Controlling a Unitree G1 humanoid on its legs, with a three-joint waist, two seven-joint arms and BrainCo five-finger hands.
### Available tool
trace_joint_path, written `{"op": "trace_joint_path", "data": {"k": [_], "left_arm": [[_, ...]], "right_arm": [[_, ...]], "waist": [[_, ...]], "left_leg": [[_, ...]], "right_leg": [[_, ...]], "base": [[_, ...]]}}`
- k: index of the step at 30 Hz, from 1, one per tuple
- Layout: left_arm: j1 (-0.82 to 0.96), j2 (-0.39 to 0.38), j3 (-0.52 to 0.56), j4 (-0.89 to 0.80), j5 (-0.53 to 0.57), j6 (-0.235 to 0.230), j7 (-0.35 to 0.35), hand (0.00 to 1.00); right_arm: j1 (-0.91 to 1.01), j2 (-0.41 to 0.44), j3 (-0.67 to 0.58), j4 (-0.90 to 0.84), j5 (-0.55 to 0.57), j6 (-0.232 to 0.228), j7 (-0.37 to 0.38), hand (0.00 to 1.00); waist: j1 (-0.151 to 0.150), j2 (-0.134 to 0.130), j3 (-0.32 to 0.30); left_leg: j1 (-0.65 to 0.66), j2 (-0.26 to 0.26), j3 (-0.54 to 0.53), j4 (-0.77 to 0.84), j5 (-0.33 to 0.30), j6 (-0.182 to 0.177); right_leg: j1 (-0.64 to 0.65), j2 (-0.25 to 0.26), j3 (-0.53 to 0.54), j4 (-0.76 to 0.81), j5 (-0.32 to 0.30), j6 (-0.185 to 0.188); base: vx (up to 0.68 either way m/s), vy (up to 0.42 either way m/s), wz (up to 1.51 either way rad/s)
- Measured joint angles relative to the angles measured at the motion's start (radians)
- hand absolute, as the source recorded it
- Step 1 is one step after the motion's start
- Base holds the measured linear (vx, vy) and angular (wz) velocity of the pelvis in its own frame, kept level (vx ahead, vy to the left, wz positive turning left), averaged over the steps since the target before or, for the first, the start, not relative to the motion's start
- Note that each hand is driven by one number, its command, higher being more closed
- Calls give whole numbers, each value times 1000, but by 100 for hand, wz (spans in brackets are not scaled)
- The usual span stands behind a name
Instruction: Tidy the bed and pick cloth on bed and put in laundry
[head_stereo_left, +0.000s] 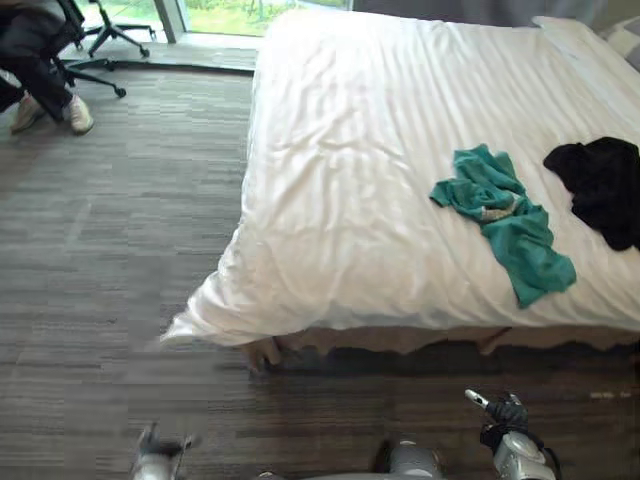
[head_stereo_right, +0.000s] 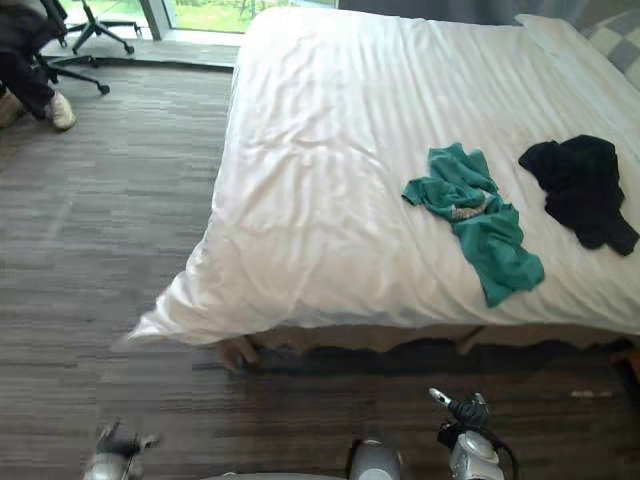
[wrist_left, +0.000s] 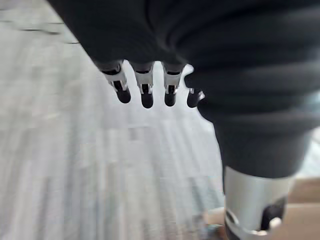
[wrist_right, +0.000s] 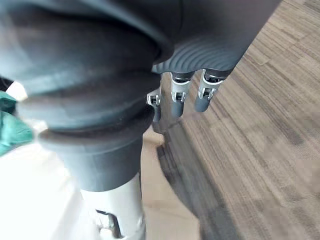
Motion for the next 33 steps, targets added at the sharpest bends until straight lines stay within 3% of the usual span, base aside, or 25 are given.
{"op": "trace_joint_path", "data": {"k": [1,2,3,5,8,11,16,19,21,24,29,33], "left_arm": [[3,-47,28,4,0,2,-3,0],[7,-61,30,3,2,-3,-6,0],[10,-75,40,1,2,-8,-7,0],[19,-90,58,0,16,-9,-9,0],[47,-109,36,-1,76,-23,-42,0],[73,-115,-64,2,118,-39,-98,0],[49,-101,-175,-5,131,-51,-97,0],[21,-94,-288,-34,130,-69,-92,0],[3,-94,-369,-80,98,-101,-91,0],[-24,-94,-420,-167,-13,-146,-91,0],[-61,-100,-429,-229,-159,-191,-94,0],[-129,-103,-427,-253,-177,-204,-89,0]], "right_arm": [[12,-24,-29,-57,-1,-17,-10,0],[9,-29,-45,-90,-2,-18,-23,0],[5,-26,-73,-182,-7,-21,-49,100],[-7,-28,-76,-329,-45,-21,-77,100],[-6,-19,-34,-556,-119,-25,-92,100],[-18,-24,98,-739,-195,-64,-81,100],[-206,-69,375,-767,-223,-99,-36,100],[-433,-103,545,-689,-212,-112,-8,100],[-629,-100,626,-562,-144,-115,6,100],[-849,-104,640,-421,-68,-118,6,100],[-1087,-117,635,-207,34,-127,5,100],[-1250,-120,627,-3,88,-131,8,100]], "waist": [[-8,20,11],[-6,31,8],[-4,43,10],[-2,71,11],[4,73,9],[24,43,4],[46,19,-5],[78,21,-4],[97,16,14],[136,15,61],[184,37,174],[186,65,263]], "left_leg": [[11,12,-8,2,-11,-24],[5,12,7,3,-4,-24],[5,5,35,-8,11,-27],[12,13,52,-30,24,-27],[22,11,63,-33,36,-33],[34,6,67,-48,36,-33],[14,-19,41,-79,35,-33],[-9,-40,6,-76,36,-32],[-52,-50,-39,-62,42,-22],[-131,-55,-86,-40,53,-8],[-222,-61,-136,0,61,3],[-320,-78,-172,13,82,25]], "right_leg": [[22,12,-9,2,80,-22],[22,9,-6,3,74,-17],[22,9,-6,1,50,-23],[21,24,-13,0,44,-30],[43,22,-17,-15,45,-28],[79,21,-28,-67,71,-19],[123,7,-60,-185,148,-2],[155,-16,-82,-260,197,7],[156,-33,-120,-284,212,8],[116,-50,-159,-283,225,0],[51,-72,-193,-255,229,-1],[-29,-101,-222,-223,234,-4]], "base": [[291,-225,82],[243,-154,44],[92,-22,11],[52,-45,5],[-14,-10,10],[-63,30,12],[-80,44,22],[-79,73,28],[-68,36,50],[-81,10,50],[-49,4,27],[-76,25,30]]}}
